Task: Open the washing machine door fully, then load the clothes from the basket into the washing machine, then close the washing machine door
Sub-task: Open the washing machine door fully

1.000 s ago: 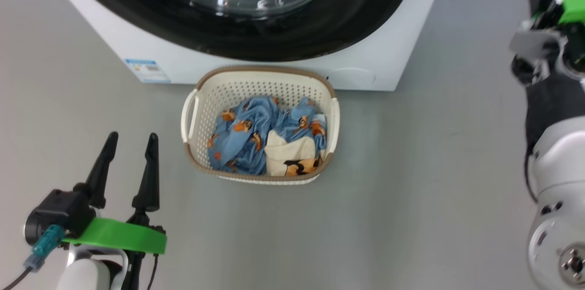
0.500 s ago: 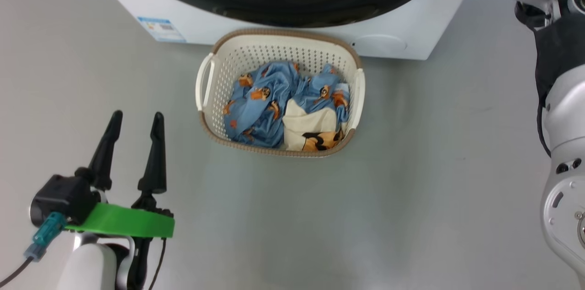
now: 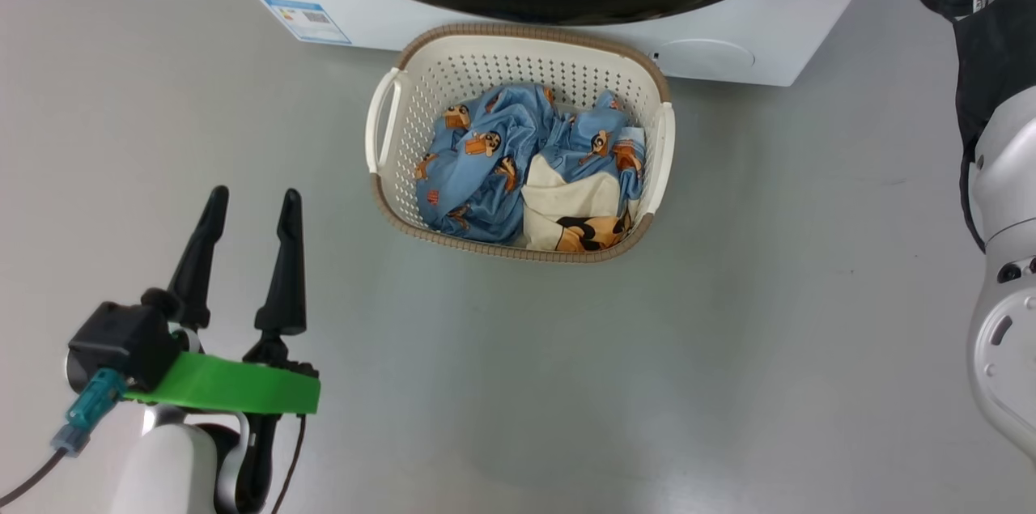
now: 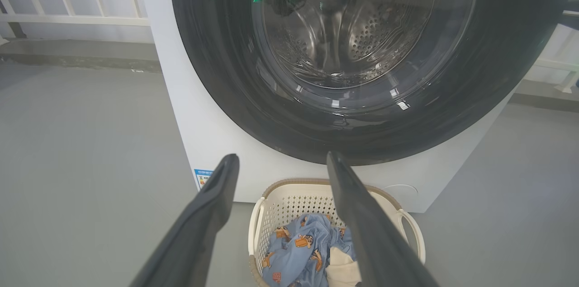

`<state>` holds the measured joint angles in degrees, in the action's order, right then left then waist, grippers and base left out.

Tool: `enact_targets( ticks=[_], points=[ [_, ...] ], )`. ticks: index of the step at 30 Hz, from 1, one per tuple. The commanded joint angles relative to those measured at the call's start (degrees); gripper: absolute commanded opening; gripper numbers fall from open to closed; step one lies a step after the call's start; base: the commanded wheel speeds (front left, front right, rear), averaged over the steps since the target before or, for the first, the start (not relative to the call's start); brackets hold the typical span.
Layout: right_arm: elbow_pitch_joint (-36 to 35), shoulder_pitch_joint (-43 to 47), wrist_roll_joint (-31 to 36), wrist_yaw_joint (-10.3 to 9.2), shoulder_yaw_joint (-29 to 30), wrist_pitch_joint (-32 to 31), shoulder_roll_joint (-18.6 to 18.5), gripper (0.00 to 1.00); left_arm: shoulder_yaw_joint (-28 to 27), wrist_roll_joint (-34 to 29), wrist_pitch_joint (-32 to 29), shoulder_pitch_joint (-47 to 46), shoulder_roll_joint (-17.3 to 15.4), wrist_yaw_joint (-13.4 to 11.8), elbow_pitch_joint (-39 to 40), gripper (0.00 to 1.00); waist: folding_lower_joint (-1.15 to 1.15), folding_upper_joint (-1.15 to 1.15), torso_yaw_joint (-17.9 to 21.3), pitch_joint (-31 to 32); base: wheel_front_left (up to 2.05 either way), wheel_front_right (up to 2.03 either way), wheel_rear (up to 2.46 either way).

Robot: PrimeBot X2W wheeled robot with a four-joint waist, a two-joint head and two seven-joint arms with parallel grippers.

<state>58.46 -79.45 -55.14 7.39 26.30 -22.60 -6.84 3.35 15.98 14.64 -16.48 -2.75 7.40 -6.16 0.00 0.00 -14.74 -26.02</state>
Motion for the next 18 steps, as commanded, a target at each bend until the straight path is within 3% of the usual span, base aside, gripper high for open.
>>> enact_targets(
  ticks=[1, 11, 18],
  points=[
    [-1.1, -2.3, 1.0, 0.1, -0.3, -0.1, 1.1, 0.0, -1.9, 0.5, 0.4, -0.7, -1.3, 0.1, 1.5, 1.0, 0.0, 0.0, -0.1, -0.3, 0.0, 0.0, 0.0],
    [1.1, -4.9, 3.8, 0.1, 0.5, -0.5, 0.4, 0.0, -1.7, 1.1, 0.4, -1.2, -0.8, 0.1, 1.5, 1.0, 0.0, 0.0, -0.6, -1.7, 0.0, 0.0, 0.0],
    [2.5, -6.2, 4.7, 0.1, 0.3, -5.7, -0.1, 0.0, -1.4, 1.3, 0.4, -1.3, -0.5, 0.1, 1.6, 1.0, 0.0, 0.0, -0.9, -1.7, 0.0, 0.0, 0.0]
  ],
)
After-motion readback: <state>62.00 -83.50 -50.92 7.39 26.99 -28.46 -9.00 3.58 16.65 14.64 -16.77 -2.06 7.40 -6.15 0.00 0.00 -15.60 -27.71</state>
